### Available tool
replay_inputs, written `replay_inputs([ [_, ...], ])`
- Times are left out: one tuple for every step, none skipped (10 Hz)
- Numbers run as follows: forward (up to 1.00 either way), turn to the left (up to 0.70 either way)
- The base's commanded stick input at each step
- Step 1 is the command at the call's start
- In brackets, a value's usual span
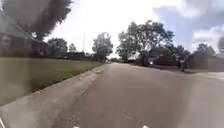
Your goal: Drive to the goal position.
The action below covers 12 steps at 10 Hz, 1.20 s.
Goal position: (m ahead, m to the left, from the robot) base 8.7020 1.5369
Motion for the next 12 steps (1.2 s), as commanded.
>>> replay_inputs([
  [1.00, 0.00],
  [1.00, 0.01],
  [1.00, 0.03],
  [1.00, 0.07],
  [1.00, 0.27],
  [1.00, 0.35],
  [1.00, 0.20],
  [1.00, 0.09],
  [1.00, 0.01],
  [1.00, 0.00],
  [1.00, 0.00],
  [1.00, 0.00],
])
